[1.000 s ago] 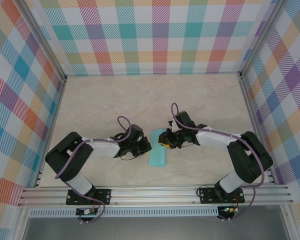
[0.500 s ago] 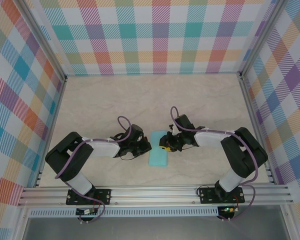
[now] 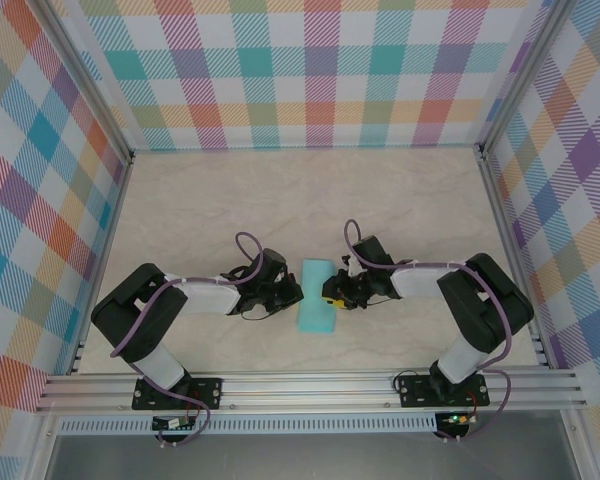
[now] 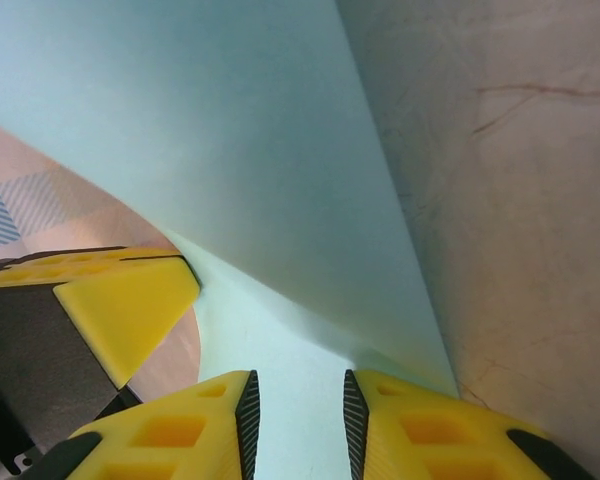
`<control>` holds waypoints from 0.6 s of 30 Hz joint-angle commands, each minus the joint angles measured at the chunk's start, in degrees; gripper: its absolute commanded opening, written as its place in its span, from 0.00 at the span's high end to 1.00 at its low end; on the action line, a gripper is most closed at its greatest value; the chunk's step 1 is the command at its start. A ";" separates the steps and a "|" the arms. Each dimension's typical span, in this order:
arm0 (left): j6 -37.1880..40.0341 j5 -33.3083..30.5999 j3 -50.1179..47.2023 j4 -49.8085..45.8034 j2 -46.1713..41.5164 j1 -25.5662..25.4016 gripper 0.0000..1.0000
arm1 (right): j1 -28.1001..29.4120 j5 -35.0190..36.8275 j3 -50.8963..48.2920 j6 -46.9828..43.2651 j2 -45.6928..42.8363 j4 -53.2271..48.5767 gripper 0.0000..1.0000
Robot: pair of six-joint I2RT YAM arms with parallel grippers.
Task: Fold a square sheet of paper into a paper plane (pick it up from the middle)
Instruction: Fold the square sheet of paper in half at the center of the table.
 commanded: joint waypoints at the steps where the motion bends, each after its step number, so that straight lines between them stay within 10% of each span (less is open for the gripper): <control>1: 1.43 -1.87 -0.90 -4.48 2.46 -0.90 0.98 | 0.15 -0.39 -1.18 -1.61 -4.07 -1.06 0.68; 18: 2.11 -1.93 -0.61 -5.42 2.76 -0.91 0.98 | 1.73 -2.11 -5.86 -4.62 -3.01 0.07 0.67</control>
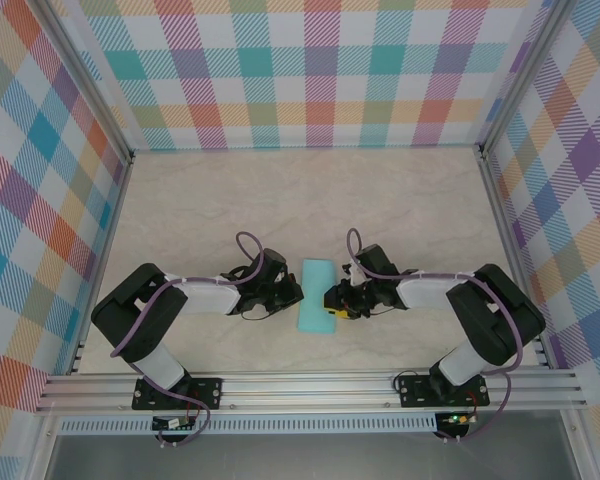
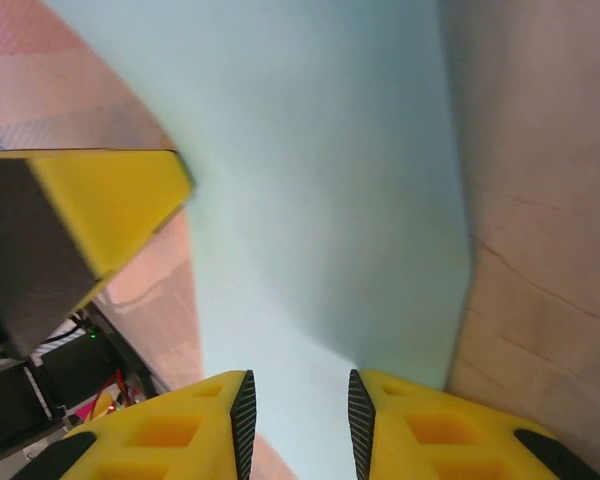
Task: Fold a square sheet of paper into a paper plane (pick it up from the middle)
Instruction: Fold the square sheet of paper in half at the center of the table.
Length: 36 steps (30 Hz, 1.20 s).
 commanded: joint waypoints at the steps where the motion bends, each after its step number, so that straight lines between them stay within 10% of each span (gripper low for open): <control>1: 1.06 -2.00 -0.67 -5.36 2.75 -0.95 0.98 | 0.33 1.28 -0.42 -2.98 0.86 -2.46 0.67; 36: 1.26 -2.00 -0.76 -5.88 2.64 -0.90 0.98 | 6.10 3.14 -1.91 -1.04 -8.89 -6.25 0.63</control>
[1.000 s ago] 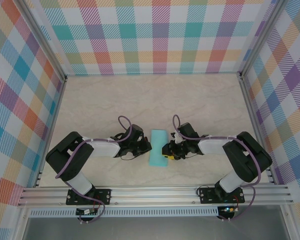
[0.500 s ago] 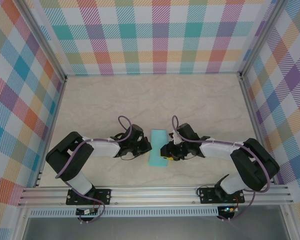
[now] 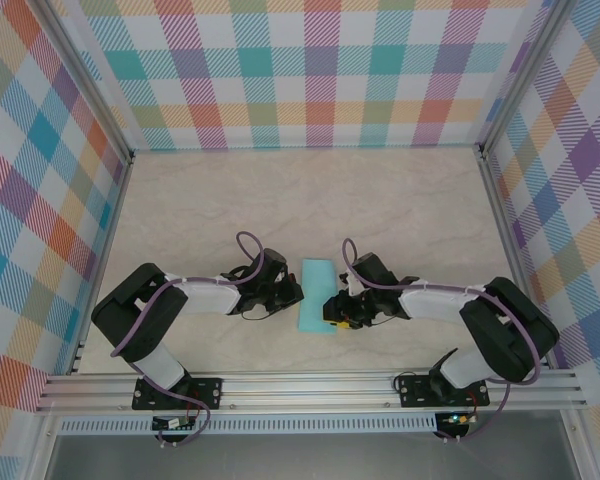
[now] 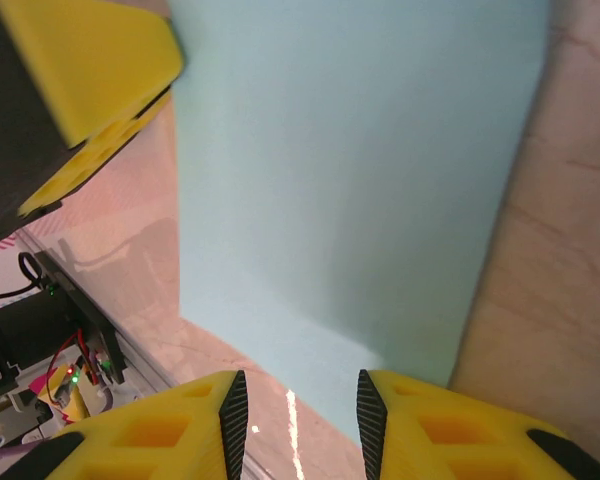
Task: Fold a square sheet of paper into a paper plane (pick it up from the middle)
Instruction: Fold the square sheet of paper in half at the center of the table.
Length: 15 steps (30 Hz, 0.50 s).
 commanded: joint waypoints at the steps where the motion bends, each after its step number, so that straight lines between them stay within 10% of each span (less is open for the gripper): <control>1: 1.12 -1.94 -0.82 -5.87 2.54 -0.83 0.98 | 1.06 -0.06 -0.37 0.03 -1.75 -0.66 0.63; 15: 1.16 -1.99 -0.83 -5.95 2.60 -0.88 0.98 | 3.15 2.40 -2.82 1.72 1.75 -0.45 0.64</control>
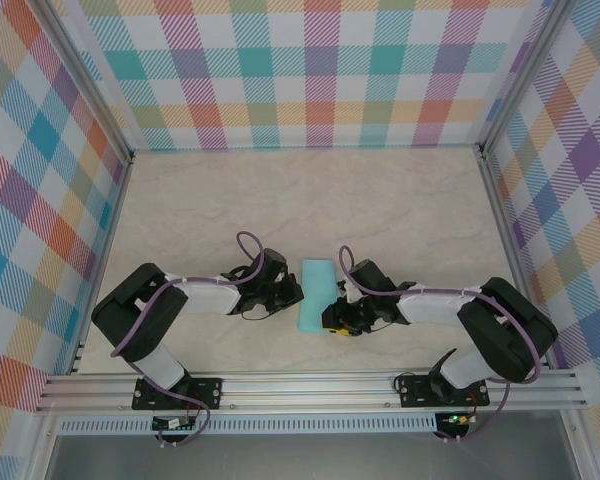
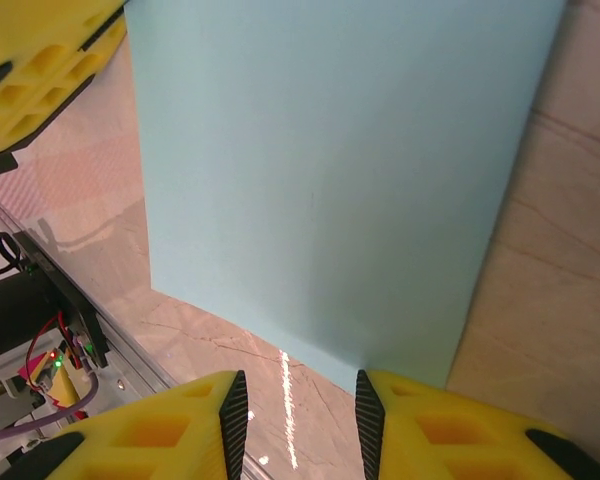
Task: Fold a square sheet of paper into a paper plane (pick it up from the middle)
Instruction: Fold the square sheet of paper in half at the center of the table.
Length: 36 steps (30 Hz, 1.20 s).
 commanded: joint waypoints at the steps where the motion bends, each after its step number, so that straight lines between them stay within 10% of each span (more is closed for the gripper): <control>1: 1.00 -1.90 -0.85 -5.97 2.60 -0.88 0.98 | 0.79 2.44 -0.18 0.15 -0.40 -3.10 0.63; 7: 1.08 -2.07 -0.96 -6.36 2.41 -0.85 0.99 | -0.34 11.52 5.55 -0.62 -6.89 -9.33 0.63; 36: 1.80 -2.97 -0.48 -8.08 3.51 -0.88 0.98 | -8.33 4.29 14.68 -7.00 4.51 -7.91 0.62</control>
